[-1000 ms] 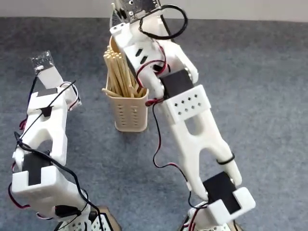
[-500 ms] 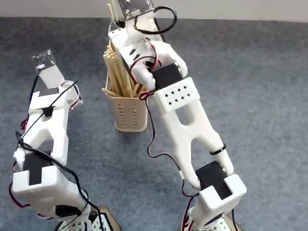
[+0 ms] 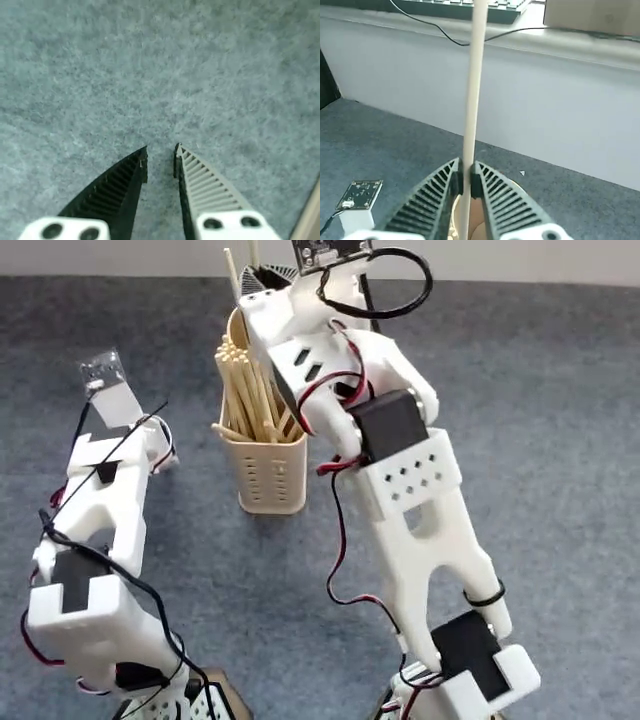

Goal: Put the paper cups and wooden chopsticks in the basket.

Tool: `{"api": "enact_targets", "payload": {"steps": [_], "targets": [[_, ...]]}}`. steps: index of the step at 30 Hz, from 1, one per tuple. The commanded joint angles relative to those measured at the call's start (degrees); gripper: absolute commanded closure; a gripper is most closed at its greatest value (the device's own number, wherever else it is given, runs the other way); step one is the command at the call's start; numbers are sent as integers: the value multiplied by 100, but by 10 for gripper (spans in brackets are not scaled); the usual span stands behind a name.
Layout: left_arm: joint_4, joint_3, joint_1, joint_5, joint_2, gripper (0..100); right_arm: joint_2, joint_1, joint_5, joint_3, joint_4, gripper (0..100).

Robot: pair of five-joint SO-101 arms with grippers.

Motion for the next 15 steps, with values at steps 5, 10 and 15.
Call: {"api": "enact_targets", "payload": {"steps": [5, 10, 15], "targets": [[-53, -277, 84, -35, 84, 874, -171, 145, -141, 541, 224, 995], [-53, -286, 92, -35, 110, 874, -927, 242, -158, 1912, -286, 995], [-53, -286, 84, -35, 110, 874, -2202, 242, -123, 4479, -2105, 995]]}}
